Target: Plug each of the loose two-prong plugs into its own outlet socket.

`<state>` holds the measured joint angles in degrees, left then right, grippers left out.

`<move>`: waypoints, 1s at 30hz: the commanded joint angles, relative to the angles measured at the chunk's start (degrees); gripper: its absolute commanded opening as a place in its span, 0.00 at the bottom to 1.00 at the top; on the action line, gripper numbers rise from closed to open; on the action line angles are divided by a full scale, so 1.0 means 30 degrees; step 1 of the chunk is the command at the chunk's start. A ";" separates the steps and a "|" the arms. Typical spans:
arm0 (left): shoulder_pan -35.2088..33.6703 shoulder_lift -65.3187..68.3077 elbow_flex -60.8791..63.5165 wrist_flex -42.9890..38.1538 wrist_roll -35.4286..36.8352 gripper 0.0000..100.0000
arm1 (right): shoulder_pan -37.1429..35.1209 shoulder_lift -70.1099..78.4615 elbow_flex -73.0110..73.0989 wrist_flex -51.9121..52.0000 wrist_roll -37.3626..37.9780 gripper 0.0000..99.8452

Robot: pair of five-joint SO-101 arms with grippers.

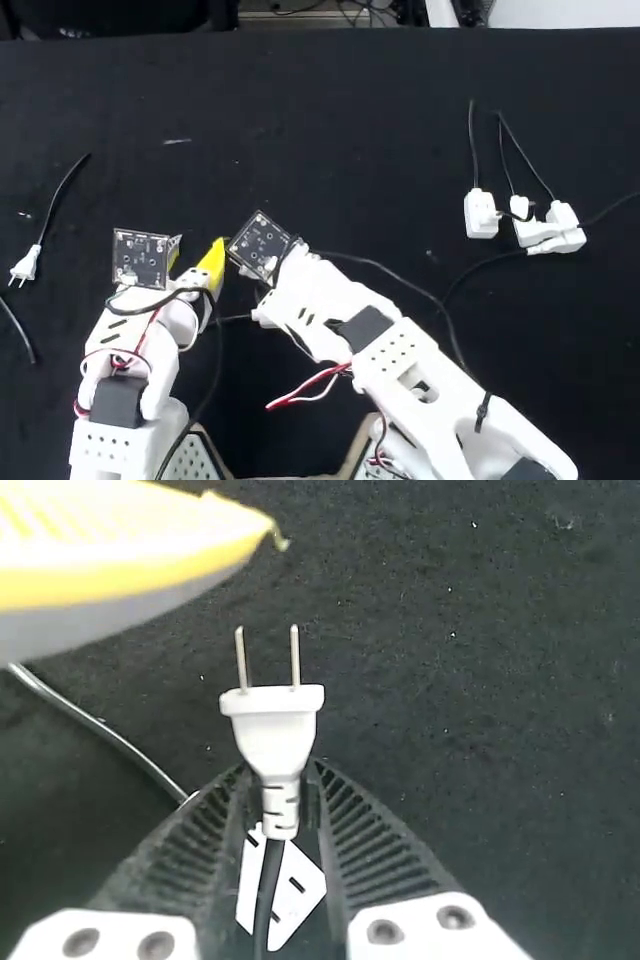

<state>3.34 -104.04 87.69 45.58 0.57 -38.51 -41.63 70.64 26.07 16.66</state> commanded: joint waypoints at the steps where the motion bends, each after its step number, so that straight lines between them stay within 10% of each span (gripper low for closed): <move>1: 0.1040 -0.0117 0.0044 -0.0674 0.0322 0.20 | -0.0527 -0.0864 -0.1040 0.0117 -0.0059 0.01; 30: 0.1421 -0.0117 0.1861 -0.1934 -0.0352 0.20 | -0.0762 -0.7194 0.0132 0.3106 -0.0205 0.01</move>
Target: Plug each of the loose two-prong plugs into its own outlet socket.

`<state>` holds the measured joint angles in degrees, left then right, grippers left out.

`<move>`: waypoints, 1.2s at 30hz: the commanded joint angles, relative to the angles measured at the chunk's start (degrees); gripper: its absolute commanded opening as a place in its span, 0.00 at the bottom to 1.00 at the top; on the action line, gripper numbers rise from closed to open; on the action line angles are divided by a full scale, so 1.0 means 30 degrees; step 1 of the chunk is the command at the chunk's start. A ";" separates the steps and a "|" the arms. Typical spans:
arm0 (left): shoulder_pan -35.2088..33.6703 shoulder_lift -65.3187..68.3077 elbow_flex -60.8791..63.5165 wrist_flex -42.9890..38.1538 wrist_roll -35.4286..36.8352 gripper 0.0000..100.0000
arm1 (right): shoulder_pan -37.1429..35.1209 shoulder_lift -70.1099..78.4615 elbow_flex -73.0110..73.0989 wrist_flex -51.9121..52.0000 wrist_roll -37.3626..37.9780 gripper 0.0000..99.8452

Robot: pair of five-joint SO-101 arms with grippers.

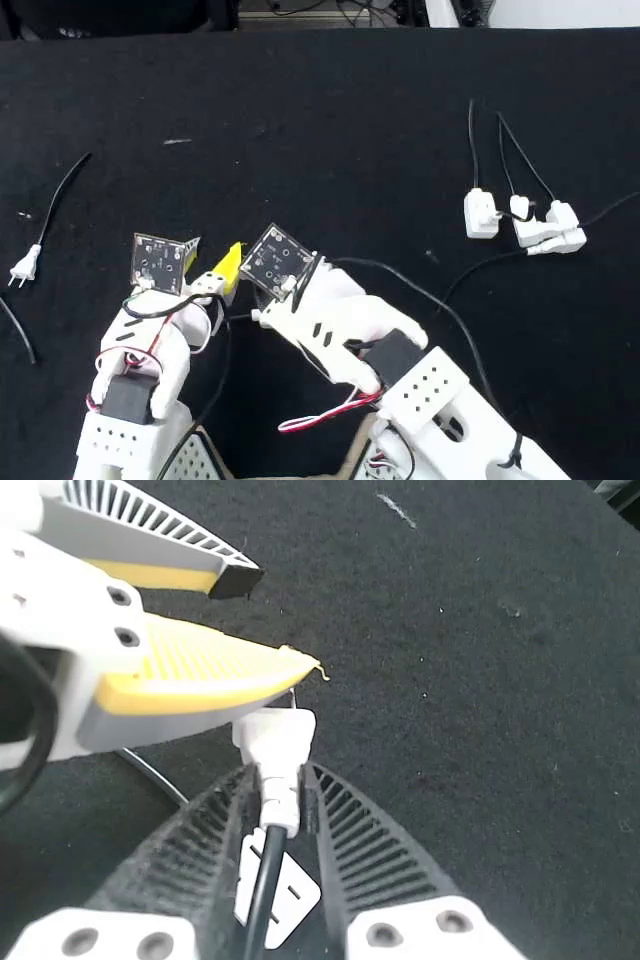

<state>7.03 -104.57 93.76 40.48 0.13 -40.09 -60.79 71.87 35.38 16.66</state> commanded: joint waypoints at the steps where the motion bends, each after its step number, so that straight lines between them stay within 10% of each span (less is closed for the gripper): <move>1: 0.0190 0.0059 -0.0161 -0.0234 -0.0205 0.20 | -0.0234 -0.0835 -0.0249 0.0000 -0.0205 0.01; 27: 0.0161 0.0059 0.0073 -0.0234 -0.0176 0.20 | -0.0147 -0.0777 -0.0278 -0.0967 -0.0645 0.01; 36: -0.3326 0.0029 -0.2095 0.1641 -0.0029 0.20 | 0.0147 -0.0689 -0.0308 -0.0615 -0.0410 0.01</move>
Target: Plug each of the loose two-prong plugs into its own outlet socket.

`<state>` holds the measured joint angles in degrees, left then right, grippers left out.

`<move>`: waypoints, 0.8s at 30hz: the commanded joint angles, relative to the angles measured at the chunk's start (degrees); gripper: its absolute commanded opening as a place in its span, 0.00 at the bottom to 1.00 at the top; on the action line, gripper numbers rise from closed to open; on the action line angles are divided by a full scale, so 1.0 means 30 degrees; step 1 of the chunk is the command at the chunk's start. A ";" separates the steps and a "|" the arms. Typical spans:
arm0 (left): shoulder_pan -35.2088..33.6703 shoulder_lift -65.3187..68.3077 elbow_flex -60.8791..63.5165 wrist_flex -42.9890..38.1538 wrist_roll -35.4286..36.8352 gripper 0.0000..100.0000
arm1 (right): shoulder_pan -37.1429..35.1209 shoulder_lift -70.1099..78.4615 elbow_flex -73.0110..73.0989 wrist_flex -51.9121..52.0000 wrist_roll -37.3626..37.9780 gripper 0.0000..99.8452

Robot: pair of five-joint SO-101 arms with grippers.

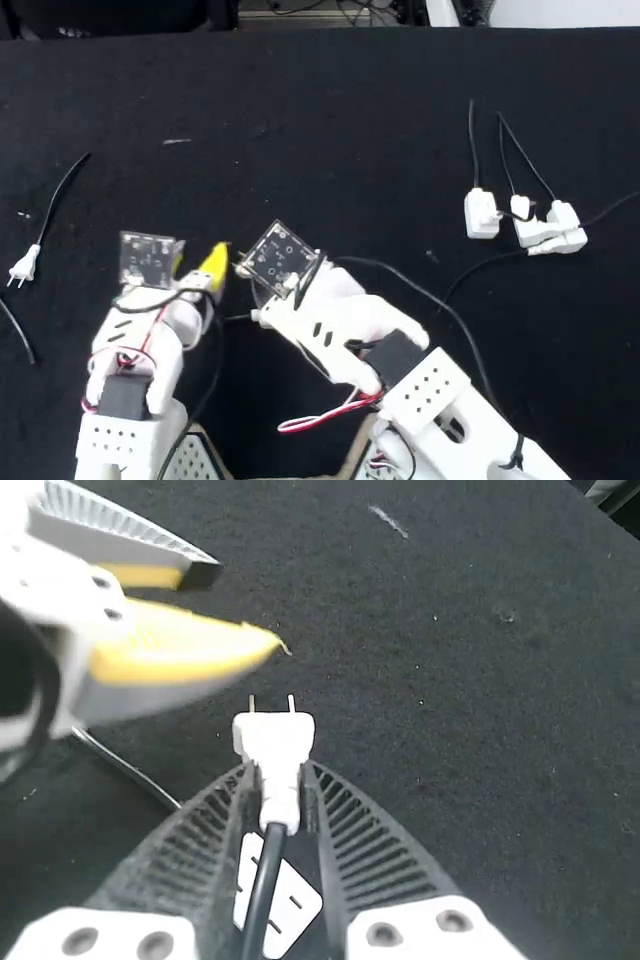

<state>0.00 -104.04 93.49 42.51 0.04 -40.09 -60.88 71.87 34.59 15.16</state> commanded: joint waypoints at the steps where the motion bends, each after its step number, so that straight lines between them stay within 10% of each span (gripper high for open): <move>1: -0.1275 -0.0147 -0.2476 0.1612 -0.0059 0.20 | 0.0352 -0.0659 -0.0513 -0.0147 0.0293 0.01; 13: -0.7810 -0.0117 -0.1099 0.5714 -0.7941 0.20 | 0.1905 -0.0249 -0.6842 0.8205 0.4073 0.01; 24: -0.8571 -0.0088 0.1304 0.6007 -0.8381 0.20 | 0.1905 0.9304 -1.3670 1.3392 0.8205 0.01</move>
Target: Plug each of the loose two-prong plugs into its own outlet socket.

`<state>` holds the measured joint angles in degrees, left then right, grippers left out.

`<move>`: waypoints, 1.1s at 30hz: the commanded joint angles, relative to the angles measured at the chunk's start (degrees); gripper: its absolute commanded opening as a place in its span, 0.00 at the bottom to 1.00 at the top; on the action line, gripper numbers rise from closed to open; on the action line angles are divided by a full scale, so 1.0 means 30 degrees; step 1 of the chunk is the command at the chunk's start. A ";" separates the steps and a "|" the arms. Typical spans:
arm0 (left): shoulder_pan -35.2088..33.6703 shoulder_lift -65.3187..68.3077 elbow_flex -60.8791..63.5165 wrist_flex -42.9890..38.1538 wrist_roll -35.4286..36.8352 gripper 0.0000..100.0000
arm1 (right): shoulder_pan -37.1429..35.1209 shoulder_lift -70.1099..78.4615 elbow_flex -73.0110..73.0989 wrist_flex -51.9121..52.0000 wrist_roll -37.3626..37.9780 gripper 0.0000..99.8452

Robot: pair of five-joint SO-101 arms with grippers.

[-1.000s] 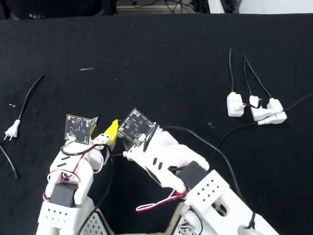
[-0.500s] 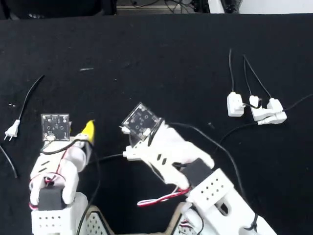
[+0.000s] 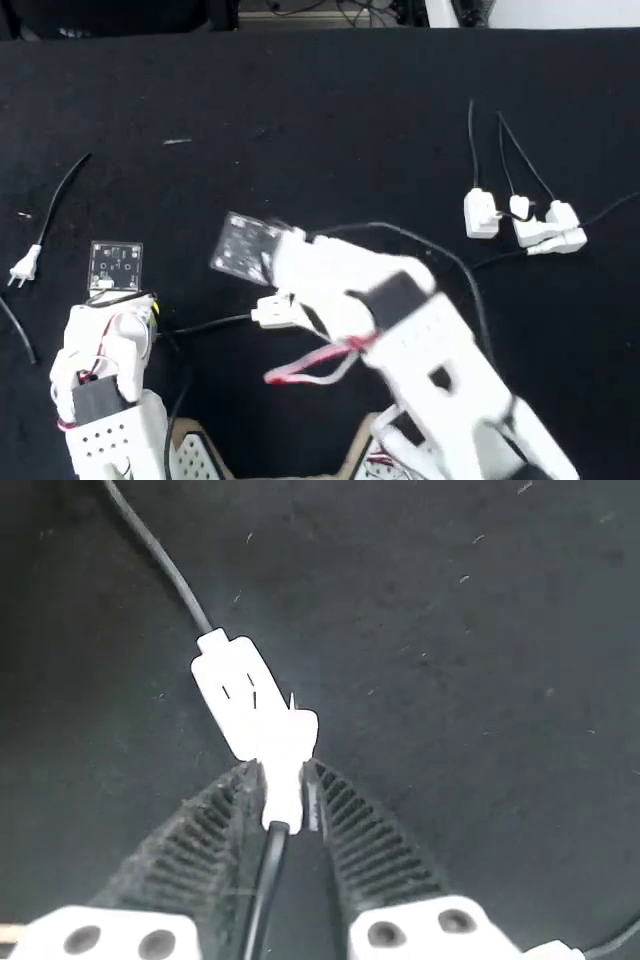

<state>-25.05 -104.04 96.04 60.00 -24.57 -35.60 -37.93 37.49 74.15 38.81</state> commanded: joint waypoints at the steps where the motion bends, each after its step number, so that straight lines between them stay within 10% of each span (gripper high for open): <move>1: -0.0220 -0.0088 0.0454 0.0527 -0.0176 0.20 | 0.0410 0.2037 -0.2593 0.0205 0.0322 0.01; 33: -0.0278 -0.0088 0.0454 0.0996 -0.0264 0.20 | 0.0440 1.4081 -1.0740 0.5509 0.4278 0.01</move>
<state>-25.41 -104.04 96.04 62.73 -24.92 -35.25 4.35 8.66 90.24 50.86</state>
